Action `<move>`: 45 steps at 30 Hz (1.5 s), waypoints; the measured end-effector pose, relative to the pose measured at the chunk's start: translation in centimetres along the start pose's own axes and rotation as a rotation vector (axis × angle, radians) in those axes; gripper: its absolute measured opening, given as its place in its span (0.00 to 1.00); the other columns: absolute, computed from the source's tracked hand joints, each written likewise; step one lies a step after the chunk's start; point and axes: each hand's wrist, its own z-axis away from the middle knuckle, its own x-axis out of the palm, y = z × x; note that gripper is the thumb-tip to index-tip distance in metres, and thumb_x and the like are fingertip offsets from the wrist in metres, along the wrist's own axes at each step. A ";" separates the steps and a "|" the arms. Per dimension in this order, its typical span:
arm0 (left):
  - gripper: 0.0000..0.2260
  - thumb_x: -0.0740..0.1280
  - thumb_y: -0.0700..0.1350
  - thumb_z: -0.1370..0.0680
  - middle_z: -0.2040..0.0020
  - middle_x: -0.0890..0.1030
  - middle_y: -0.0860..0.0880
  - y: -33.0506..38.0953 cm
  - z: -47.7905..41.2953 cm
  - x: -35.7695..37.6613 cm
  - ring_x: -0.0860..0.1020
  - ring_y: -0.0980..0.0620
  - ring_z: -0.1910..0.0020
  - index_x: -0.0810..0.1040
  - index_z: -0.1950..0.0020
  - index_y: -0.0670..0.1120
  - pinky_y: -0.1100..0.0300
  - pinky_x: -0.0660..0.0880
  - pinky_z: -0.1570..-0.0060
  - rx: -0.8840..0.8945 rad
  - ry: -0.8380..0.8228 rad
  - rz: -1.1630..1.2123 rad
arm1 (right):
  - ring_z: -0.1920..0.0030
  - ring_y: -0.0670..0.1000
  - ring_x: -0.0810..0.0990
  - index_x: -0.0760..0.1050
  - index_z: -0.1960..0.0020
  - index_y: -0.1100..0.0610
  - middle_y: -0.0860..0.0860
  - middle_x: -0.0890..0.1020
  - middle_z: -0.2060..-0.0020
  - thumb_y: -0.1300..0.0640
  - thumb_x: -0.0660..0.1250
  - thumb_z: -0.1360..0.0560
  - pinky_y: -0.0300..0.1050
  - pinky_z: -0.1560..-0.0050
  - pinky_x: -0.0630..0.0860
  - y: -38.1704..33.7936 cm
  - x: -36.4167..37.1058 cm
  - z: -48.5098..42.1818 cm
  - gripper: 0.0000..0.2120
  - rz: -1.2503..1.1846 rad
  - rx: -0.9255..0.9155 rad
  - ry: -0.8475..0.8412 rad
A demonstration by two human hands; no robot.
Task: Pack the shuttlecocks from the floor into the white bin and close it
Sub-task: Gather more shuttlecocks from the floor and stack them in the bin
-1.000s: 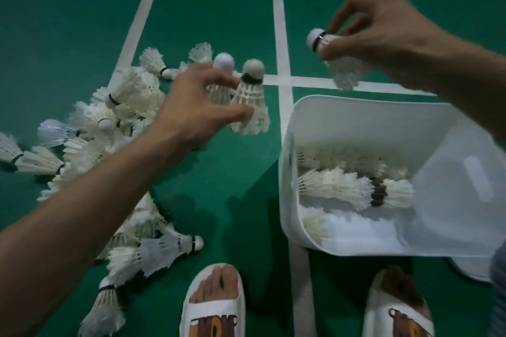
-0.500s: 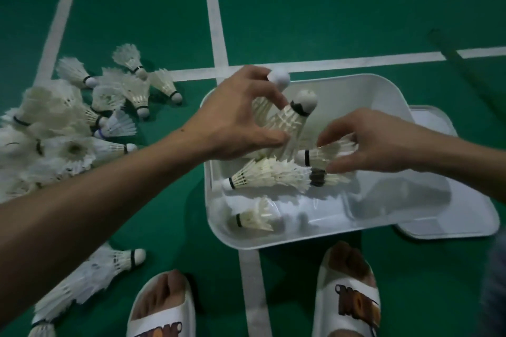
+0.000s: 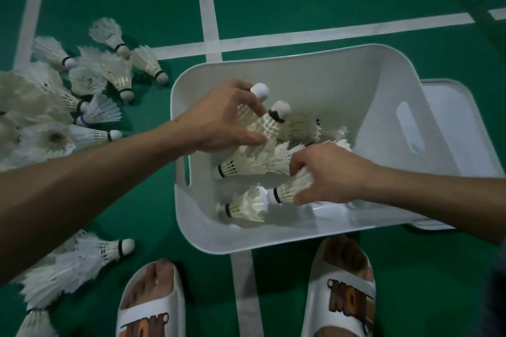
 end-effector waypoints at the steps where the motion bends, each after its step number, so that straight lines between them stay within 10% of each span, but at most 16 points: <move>1: 0.18 0.76 0.53 0.32 0.30 0.67 0.52 0.0 -0.1 0.0 0.68 0.57 0.41 0.79 0.44 0.55 0.63 0.62 0.43 -0.008 0.003 0.002 | 0.54 0.48 0.69 0.76 0.41 0.52 0.50 0.77 0.49 0.45 0.74 0.33 0.42 0.55 0.68 -0.1 0.3 -0.1 0.23 0.015 -0.005 0.007; 17: 0.18 0.76 0.52 0.31 0.30 0.68 0.51 0.0 -0.3 0.0 0.70 0.52 0.37 0.80 0.43 0.52 0.66 0.61 0.46 -0.026 0.000 0.021 | 0.52 0.49 0.78 0.73 0.35 0.55 0.50 0.80 0.43 0.39 0.77 0.37 0.39 0.53 0.74 -1.6 3.4 -2.7 0.36 -0.044 -0.126 -0.194; 29: 0.19 0.75 0.52 0.31 0.32 0.69 0.49 -0.1 -0.8 0.0 0.71 0.50 0.39 0.79 0.41 0.51 0.62 0.65 0.45 -0.032 -0.032 0.019 | 0.45 0.52 0.73 0.73 0.36 0.54 0.53 0.76 0.42 0.51 0.74 0.30 0.42 0.52 0.71 -2.5 4.6 -4.3 0.24 0.093 -0.136 -0.207; 35: 0.18 0.75 0.52 0.31 0.32 0.70 0.48 0.0 -0.7 0.0 0.72 0.48 0.38 0.80 0.42 0.51 0.56 0.69 0.39 -0.057 -0.041 0.024 | 0.57 0.45 0.71 0.73 0.35 0.52 0.49 0.81 0.49 0.42 0.76 0.35 0.39 0.59 0.66 -2.2 1.7 -2.6 0.31 0.050 -0.162 -0.150; 45: 0.14 0.76 0.51 0.31 0.32 0.71 0.52 1.3 -0.1 0.7 0.70 0.58 0.46 0.80 0.48 0.52 0.64 0.64 0.50 -0.096 0.004 0.247 | 0.54 0.53 0.84 0.77 0.49 0.60 0.54 0.83 0.50 0.55 0.77 0.41 0.53 0.56 0.83 1.1 -2.5 0.4 0.23 -1.046 0.128 0.178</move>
